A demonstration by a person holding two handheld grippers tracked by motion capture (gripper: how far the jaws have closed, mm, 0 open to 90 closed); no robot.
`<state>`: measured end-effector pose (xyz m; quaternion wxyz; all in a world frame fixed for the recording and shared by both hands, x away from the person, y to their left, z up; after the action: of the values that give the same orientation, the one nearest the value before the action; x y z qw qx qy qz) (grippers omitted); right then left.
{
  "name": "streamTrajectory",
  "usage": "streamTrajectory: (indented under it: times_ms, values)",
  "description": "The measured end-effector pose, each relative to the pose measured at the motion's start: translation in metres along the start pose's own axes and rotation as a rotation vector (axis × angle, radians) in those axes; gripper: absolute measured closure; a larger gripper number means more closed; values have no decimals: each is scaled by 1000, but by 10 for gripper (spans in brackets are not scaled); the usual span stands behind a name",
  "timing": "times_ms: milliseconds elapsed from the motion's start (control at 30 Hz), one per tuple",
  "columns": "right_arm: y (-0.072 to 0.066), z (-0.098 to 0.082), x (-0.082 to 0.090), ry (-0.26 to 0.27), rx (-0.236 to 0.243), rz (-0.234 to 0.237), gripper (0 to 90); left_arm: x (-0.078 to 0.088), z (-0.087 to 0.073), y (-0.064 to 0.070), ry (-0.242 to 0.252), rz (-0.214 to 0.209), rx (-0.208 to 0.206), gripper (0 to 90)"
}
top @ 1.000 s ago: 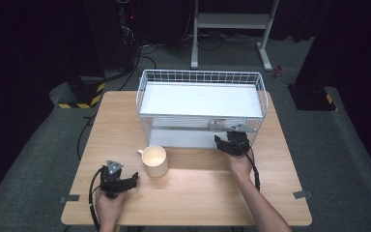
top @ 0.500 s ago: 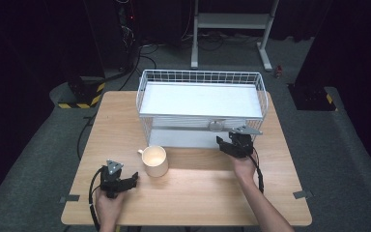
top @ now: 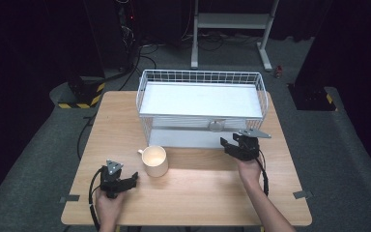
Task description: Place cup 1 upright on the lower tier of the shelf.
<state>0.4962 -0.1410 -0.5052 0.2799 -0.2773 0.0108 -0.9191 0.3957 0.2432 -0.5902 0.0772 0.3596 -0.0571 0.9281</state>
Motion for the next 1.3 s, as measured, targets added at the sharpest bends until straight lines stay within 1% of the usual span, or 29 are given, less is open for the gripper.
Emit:
streamTrajectory:
  times_ms: [200,300,400,533,633,800,867,1133,1300]
  values:
    - [0,1,10,23,-11,17,401,0,0,0,2,0,4,179]
    - [1,2,17,36,-8,28,395,0,0,0,2,0,4,179]
    - [1,2,22,37,1,34,392,0,0,0,2,0,4,179]
    - [0,3,28,51,-4,47,387,0,0,0,2,0,4,179]
    - [0,0,32,55,0,52,383,0,0,0,2,0,4,179]
    - [2,-5,37,55,-11,55,378,0,0,0,3,0,4,179]
    - [3,-7,40,58,-6,56,376,0,0,0,2,0,4,179]
    - [9,-15,49,66,-18,55,365,0,0,0,2,0,4,179]
    - [11,-19,54,67,-22,60,360,0,0,0,3,1,4,179]
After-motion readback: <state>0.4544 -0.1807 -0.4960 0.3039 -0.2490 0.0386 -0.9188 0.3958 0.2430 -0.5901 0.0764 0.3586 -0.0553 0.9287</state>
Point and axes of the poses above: each handheld gripper's, and its own axes: x roughly backward along the jaws, z roughly out of its top, y roughly to its right, the point moved 9 cm from there along -x, roughly forward along the jaws, and after that the axes turned 4 degrees about z, right-handed, at the moved point
